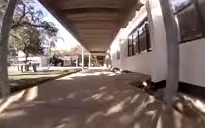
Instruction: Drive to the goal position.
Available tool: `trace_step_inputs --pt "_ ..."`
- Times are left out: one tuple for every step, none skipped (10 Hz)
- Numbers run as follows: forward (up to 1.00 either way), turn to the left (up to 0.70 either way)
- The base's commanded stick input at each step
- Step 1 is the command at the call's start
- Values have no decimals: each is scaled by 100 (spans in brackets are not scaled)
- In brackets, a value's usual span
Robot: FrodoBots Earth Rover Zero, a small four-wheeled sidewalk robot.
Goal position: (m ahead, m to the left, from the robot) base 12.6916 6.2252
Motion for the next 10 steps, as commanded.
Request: trace_step_inputs --pt "70 0" --pt "70 0" --pt "70 0" --pt "70 0" --pt "70 0" --pt "70 0" --pt "70 0" --pt "70 7" --pt "70 18" --pt "70 17"
